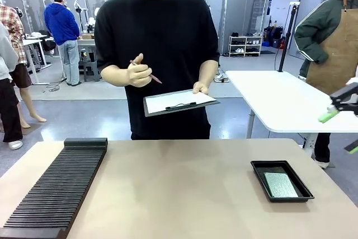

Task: Inspect the PCB.
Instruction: Place the Blank PCB in the ESD tray.

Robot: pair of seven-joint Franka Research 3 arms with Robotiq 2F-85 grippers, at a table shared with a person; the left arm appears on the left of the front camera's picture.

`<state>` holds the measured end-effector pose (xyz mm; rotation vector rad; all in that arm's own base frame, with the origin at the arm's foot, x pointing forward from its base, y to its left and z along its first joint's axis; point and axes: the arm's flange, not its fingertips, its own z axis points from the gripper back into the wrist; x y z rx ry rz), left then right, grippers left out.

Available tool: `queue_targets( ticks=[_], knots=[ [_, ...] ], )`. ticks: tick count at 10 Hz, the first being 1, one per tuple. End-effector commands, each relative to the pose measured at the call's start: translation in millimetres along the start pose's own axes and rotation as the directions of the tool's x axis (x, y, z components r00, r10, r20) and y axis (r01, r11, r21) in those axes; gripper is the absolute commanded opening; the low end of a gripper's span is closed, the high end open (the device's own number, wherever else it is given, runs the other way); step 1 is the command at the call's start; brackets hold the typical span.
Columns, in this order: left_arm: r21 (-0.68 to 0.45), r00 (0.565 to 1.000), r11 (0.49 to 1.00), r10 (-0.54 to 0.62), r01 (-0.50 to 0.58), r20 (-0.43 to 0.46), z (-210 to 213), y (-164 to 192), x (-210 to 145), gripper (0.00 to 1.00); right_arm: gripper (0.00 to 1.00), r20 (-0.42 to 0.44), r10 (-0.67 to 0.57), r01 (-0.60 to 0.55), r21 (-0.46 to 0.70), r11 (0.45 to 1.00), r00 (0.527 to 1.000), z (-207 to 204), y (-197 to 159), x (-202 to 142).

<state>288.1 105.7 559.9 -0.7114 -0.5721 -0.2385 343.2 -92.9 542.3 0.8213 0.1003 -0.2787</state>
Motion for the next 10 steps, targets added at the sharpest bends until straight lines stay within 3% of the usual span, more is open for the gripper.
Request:
queue_targets(
  ticks=[1, 3, 6, 8, 9, 10],
  knots=[
    [0.009, 1.000, 1.000, -0.007, 0.007, -0.006, 0, -1, 0, 1.00, 1.00, 0.003, 0.026, -0.026, 0.081, 0.996, 1.000, 14, -23, -25],
    [0.009, 1.000, 1.000, -0.007, 0.007, -0.006, 0, -1, 0, 1.00, 1.00, 0.040, 0.050, -0.056, 0.170, 0.984, 0.998, 42, -44, -65],
    [0.009, 1.000, 1.000, -0.007, 0.007, -0.006, 0, -1, 0, 1.00, 1.00, 0.118, 0.059, -0.085, 0.233, 0.969, 0.991, 45, -73, -104],
    [0.009, 1.000, 1.000, -0.007, 0.007, -0.006, 0, -1, 0, 1.00, 1.00, 0.137, 0.071, -0.110, 0.298, 0.948, 0.988, 36, -85, -106],
    [0.009, 1.000, 1.000, -0.007, 0.007, -0.006, 0, -1, 0, 1.00, 1.00, 0.117, 0.085, -0.117, 0.301, 0.946, 0.989, 27, -89, -98],
    [0.009, 1.000, 1.000, -0.007, 0.007, -0.006, 0, -1, 0, 1.00, 1.00, 0.124, 0.048, -0.078, 0.250, 0.965, 0.991, 46, -81, -107]
  ],
)
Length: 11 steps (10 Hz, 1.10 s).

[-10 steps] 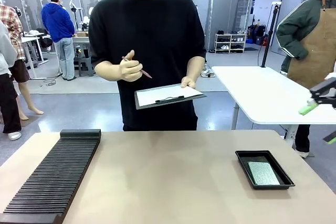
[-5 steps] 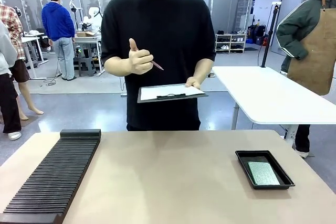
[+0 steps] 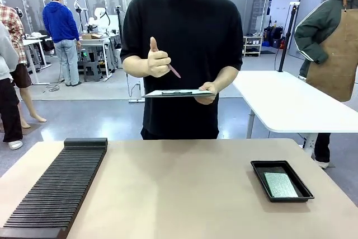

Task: Inspect the PCB.
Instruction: Place the Blank PCB in the ESD tray.

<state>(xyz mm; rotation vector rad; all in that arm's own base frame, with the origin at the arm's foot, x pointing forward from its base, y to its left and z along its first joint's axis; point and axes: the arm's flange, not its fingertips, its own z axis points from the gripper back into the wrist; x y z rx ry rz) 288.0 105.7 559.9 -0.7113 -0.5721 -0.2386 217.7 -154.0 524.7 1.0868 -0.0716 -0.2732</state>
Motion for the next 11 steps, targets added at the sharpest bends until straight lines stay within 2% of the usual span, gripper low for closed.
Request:
queue_targets(
  ticks=[1, 11],
  knots=[
    [0.009, 1.000, 1.000, -0.007, 0.007, -0.006, 0.0, -1.3, 0.5, 1.00, 1.00, 0.009, -0.005, 0.005, -0.027, 1.000, 1.000, 9.0, 9.0, -0.8],
    [0.009, 1.000, 1.000, -0.007, 0.007, -0.006, 0.0, -1.3, 0.5, 1.00, 1.00, 0.009, -0.005, 0.005, -0.027, 1.000, 1.000, 9.0, 9.0, -0.8]
  ],
)
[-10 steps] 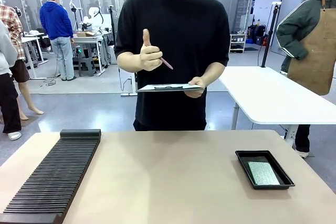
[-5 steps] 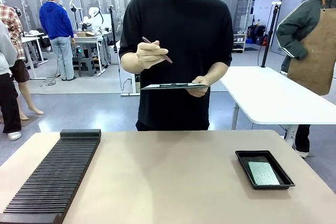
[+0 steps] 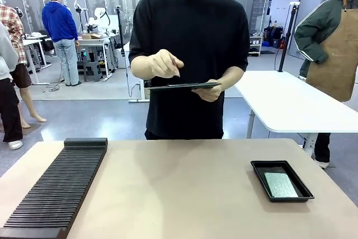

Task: Inspect the PCB.
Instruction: Place the Blank PCB in the ESD tray.

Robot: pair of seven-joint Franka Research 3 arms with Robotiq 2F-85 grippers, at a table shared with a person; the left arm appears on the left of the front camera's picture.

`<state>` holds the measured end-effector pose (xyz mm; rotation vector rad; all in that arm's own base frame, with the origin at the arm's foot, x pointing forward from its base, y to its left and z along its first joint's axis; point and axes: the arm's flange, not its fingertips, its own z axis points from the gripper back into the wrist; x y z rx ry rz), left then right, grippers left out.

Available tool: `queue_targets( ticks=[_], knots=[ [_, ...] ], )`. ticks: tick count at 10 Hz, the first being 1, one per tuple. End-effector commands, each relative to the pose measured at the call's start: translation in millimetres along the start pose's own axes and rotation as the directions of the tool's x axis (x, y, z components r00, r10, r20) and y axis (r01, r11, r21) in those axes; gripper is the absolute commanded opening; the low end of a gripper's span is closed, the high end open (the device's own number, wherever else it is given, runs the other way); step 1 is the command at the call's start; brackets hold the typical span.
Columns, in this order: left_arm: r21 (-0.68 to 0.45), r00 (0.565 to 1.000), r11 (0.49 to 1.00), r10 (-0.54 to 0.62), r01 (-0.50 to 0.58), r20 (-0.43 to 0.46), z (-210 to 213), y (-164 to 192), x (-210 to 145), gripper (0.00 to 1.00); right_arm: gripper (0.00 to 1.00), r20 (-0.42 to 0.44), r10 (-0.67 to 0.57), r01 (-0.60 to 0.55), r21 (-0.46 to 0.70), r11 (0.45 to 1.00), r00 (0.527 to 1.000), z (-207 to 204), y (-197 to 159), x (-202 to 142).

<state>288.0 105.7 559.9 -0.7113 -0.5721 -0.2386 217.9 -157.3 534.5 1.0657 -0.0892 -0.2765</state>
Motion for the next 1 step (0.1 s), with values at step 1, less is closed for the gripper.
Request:
queue_targets(
  ticks=[1],
  knots=[
    [0.009, 1.000, 1.000, -0.007, 0.007, -0.006, 0.0, -1.3, 0.5, 1.00, 1.00, -0.009, -0.012, 0.012, -0.009, 1.000, 1.000, 1.7, 1.8, -1.2]
  ],
)
